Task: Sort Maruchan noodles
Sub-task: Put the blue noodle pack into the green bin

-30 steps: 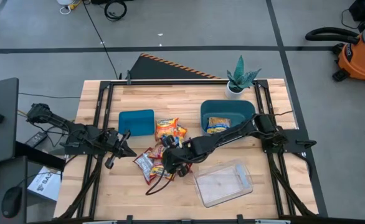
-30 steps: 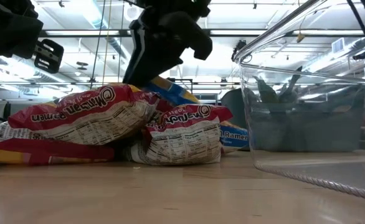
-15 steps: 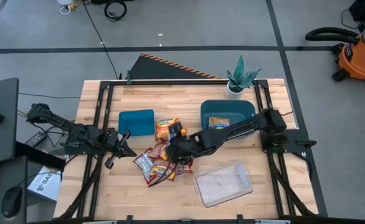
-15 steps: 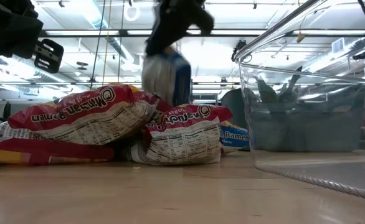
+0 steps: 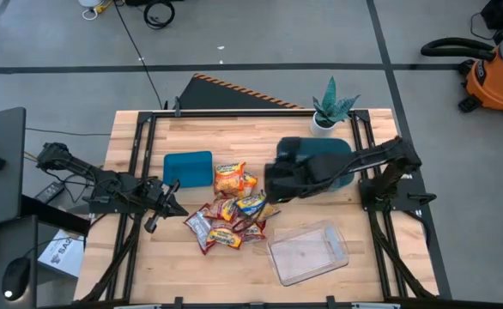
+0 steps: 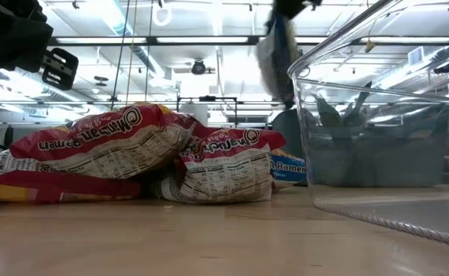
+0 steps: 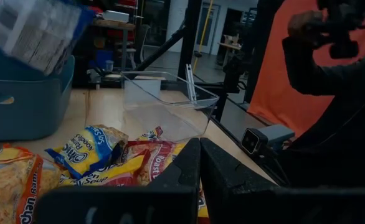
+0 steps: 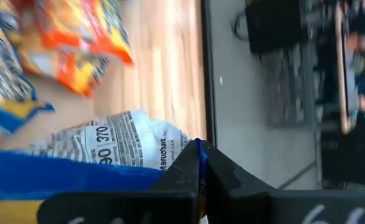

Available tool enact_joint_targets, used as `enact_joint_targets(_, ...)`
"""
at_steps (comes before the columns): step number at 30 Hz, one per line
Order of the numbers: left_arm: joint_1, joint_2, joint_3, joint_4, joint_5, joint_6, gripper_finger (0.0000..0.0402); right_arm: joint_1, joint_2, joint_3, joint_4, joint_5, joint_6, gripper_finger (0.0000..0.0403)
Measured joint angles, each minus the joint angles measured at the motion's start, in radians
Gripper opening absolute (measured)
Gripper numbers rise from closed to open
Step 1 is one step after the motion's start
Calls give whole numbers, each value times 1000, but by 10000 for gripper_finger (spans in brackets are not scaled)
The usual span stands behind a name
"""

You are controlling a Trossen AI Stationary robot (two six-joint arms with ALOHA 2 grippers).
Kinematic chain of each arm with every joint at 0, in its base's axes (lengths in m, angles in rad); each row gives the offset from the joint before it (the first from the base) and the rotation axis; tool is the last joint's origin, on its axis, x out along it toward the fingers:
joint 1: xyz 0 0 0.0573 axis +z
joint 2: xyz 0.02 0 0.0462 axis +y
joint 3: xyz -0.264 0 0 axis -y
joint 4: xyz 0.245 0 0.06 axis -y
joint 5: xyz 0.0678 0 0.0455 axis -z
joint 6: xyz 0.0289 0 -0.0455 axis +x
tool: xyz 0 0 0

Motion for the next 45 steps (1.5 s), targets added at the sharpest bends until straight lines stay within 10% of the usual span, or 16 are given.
enact_joint_targets(11,0,0,0,0,0,0,14,-4,-144,-61,-226,-47,253,10)
enact_joint_targets(23,0,0,0,0,0,0,14,-95,-378,-462,-218,-151,432,10)
enact_joint_targets(34,0,0,0,0,0,0,14,-248,-427,-729,180,-279,267,64)
enact_joint_targets(45,0,0,0,0,0,0,14,-299,-396,-609,405,-416,116,120)
